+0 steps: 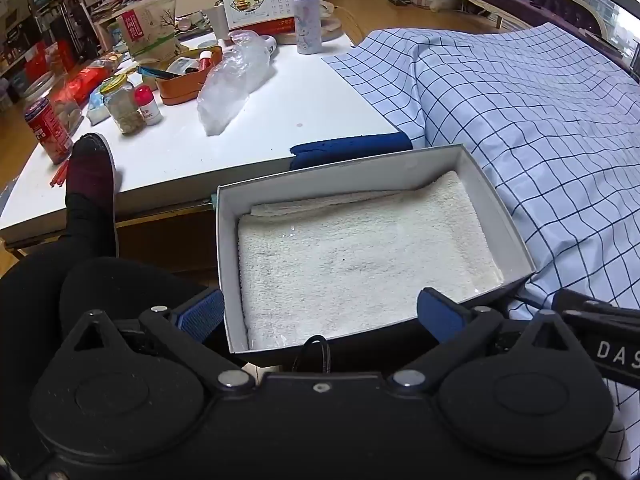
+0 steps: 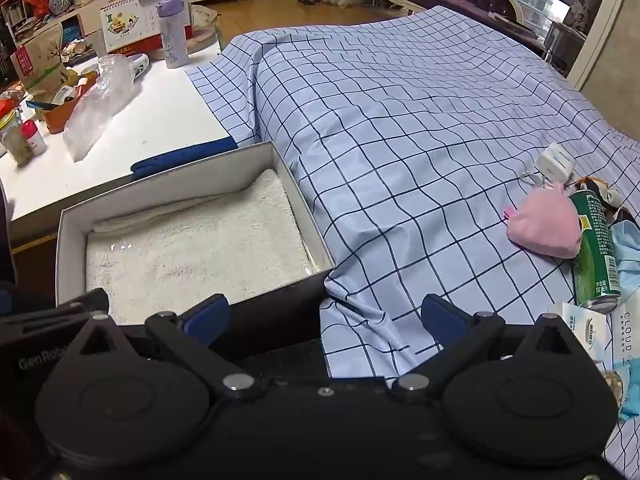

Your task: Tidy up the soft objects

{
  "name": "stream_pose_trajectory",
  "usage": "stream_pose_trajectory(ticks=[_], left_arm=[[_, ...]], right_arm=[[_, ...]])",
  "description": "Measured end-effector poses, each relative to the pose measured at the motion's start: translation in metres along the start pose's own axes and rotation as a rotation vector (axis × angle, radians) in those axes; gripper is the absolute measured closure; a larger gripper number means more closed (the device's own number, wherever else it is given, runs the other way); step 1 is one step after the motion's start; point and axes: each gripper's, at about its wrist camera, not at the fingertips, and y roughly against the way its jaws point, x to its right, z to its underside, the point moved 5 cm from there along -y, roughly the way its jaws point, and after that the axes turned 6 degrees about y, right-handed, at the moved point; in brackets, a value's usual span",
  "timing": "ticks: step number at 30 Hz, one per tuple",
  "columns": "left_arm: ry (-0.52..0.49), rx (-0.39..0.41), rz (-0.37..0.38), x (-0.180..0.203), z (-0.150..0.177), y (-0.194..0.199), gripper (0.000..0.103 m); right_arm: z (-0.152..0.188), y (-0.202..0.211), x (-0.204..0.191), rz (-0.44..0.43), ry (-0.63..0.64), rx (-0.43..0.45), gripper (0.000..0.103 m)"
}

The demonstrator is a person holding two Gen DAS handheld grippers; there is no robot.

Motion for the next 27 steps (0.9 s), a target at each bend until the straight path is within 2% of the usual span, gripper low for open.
stream_pose_trajectory(ticks=[1, 27], left_arm=[[-0.017, 0.008, -0.028, 0.0003, 0.0002, -0.0001, 0.004], [-0.004, 0.006, -0.024, -0.0009, 0.0006, -0.0007, 0.004]], right_arm=[[-0.0004, 0.0003, -0.0001, 0.001, -0.001, 0.001, 0.0], [0.0, -0.0006, -0.0007, -0.017, -0.013, 0.008, 0.0]])
